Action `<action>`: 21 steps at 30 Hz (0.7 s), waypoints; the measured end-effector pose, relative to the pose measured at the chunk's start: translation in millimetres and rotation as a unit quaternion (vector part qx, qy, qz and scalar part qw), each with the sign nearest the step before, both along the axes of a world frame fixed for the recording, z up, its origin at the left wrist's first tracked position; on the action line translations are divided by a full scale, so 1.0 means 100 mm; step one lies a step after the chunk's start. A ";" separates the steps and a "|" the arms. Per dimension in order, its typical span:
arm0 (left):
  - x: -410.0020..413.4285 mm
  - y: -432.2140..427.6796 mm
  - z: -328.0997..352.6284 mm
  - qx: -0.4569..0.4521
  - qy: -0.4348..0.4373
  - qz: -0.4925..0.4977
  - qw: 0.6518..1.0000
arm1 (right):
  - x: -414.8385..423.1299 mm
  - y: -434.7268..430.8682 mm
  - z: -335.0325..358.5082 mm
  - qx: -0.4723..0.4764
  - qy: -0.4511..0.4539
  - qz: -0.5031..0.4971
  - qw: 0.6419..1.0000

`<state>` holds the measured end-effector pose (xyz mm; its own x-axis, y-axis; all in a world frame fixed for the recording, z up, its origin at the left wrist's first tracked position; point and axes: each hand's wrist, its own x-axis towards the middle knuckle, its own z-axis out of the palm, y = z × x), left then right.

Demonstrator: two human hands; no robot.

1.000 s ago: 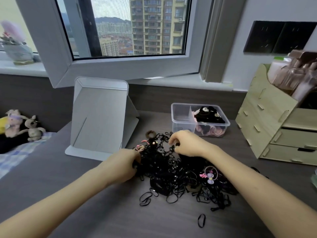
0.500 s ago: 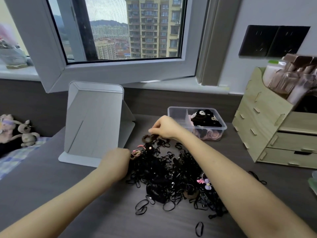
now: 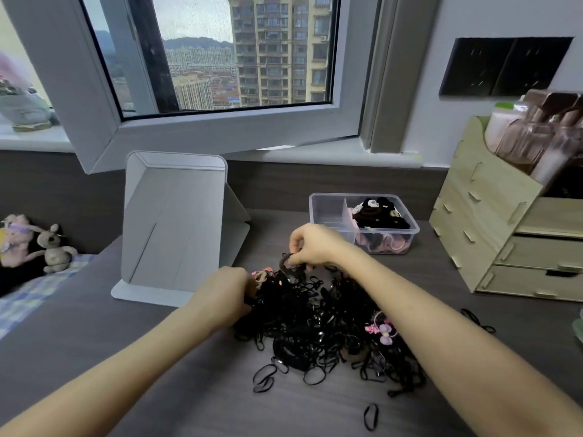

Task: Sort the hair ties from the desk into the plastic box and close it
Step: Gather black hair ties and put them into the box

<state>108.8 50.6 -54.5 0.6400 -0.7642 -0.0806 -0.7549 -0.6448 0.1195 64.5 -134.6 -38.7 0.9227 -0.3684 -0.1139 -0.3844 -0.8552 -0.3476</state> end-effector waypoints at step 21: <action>-0.54 -0.68 0.55 -0.301 0.460 -0.029 0.835 | -1.32 -0.13 0.25 0.425 -0.150 -0.137 0.882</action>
<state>55.2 -17.3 0.6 0.4790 -0.8713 -0.1070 -0.1929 -0.2234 0.9555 -67.2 -147.8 -13.7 0.8477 -0.4815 -0.2227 -0.3179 -0.1250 -0.9398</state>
